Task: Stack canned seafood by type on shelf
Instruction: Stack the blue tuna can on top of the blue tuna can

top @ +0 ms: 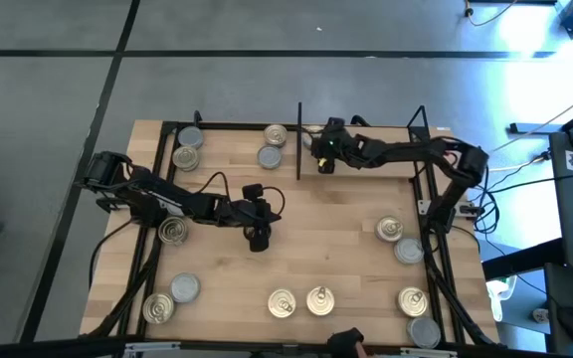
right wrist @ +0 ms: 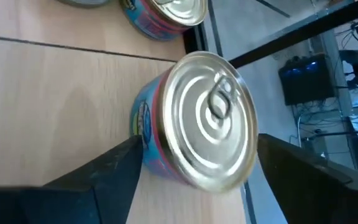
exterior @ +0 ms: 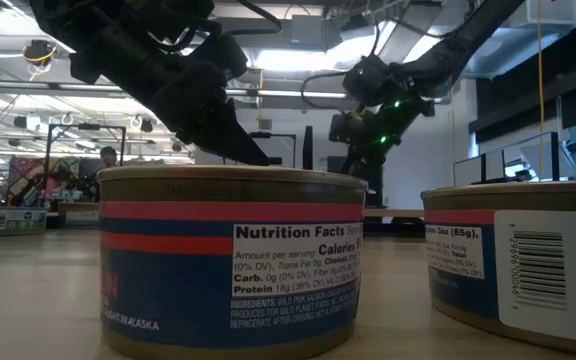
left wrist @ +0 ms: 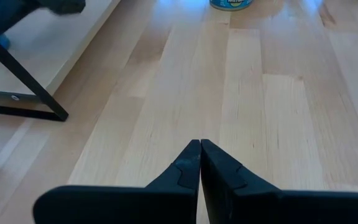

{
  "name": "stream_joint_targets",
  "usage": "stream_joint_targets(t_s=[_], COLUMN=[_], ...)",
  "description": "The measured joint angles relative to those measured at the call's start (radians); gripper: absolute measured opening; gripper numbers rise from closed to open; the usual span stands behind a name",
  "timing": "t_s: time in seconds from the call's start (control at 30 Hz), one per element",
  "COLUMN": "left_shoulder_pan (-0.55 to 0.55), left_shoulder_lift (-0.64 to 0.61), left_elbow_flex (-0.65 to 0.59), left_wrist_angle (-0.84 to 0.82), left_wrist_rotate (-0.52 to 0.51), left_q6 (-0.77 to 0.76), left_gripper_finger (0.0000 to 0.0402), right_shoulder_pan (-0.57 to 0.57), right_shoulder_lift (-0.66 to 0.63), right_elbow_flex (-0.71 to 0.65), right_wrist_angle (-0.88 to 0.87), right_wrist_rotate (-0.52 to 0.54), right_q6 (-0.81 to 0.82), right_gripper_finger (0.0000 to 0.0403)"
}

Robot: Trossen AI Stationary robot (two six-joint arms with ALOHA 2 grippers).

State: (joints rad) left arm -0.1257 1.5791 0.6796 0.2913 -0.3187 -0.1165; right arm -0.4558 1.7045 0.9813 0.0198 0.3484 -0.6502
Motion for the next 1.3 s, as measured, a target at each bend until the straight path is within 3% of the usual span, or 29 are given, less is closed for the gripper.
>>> stream_joint_targets(t_s=[0.2, 0.37, 0.5, 0.7, 1.0, 1.3], left_shoulder_pan=[0.000, -0.001, -0.001, -0.005, -0.077, -0.114], left_shoulder_lift=[0.000, 0.000, 0.000, -0.018, -0.214, -0.169], left_elbow_flex=[0.000, 0.000, 0.000, 0.000, 0.024, -0.036], left_wrist_angle=[-0.005, -0.005, -0.004, -0.019, -0.409, -0.430], left_wrist_rotate=[0.000, 0.000, 0.000, 0.002, 0.004, 0.020], left_q6=[-0.005, -0.012, -0.031, 0.025, -0.160, -0.293], left_gripper_finger=[0.0008, 0.0008, 0.0008, 0.0008, 0.0008, 0.0008], right_shoulder_pan=[0.098, 0.227, 0.351, 0.538, 0.682, 0.707], right_shoulder_lift=[-0.187, -0.327, -0.357, -0.321, -0.312, -0.311], right_elbow_flex=[0.000, 0.001, 0.001, 0.001, -0.170, -0.353], right_wrist_angle=[-0.245, -0.412, -0.450, -0.433, -0.111, 0.155], right_wrist_rotate=[-0.013, -0.161, -0.266, -0.271, -0.209, -0.209], right_q6=[0.089, 0.265, 0.389, 0.442, 0.517, 0.658], right_gripper_finger=[0.0315, 0.0315, 0.0315, 0.0315, 0.0315, 0.0315])
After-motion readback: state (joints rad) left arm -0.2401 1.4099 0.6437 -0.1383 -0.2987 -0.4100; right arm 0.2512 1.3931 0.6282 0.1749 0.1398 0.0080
